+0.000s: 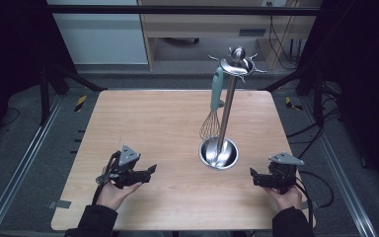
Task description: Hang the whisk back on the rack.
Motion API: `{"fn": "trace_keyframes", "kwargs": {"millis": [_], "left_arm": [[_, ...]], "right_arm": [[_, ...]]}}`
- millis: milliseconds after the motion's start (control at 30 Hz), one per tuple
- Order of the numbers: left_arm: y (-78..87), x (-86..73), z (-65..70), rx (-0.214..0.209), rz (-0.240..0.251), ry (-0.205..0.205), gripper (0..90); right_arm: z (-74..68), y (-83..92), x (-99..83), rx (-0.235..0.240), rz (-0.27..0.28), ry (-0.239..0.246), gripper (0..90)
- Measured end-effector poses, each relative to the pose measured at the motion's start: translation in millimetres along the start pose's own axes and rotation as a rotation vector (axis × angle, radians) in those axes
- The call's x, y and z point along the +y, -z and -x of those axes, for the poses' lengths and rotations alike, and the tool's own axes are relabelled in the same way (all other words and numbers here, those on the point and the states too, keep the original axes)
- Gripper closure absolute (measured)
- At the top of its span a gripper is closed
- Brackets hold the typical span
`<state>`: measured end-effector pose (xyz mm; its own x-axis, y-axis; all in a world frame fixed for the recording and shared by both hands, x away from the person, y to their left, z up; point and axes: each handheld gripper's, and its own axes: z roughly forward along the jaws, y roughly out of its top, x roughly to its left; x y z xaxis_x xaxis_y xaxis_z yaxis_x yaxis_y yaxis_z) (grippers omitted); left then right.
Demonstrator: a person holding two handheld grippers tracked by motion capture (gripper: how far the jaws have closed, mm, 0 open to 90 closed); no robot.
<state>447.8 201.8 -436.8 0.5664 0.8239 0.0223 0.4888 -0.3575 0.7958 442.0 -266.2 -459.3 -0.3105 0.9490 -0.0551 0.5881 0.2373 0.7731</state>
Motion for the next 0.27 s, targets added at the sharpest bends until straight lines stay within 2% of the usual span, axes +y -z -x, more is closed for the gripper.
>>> {"fn": "trace_keyframes", "kwargs": {"millis": [267], "left_arm": [[10.6,-20.5,-21.8,0.032,-0.003,0.056,26.9]], "right_arm": [[4.2,-3.3,-3.8,-0.007,-0.034,-0.009,4.5]]}}
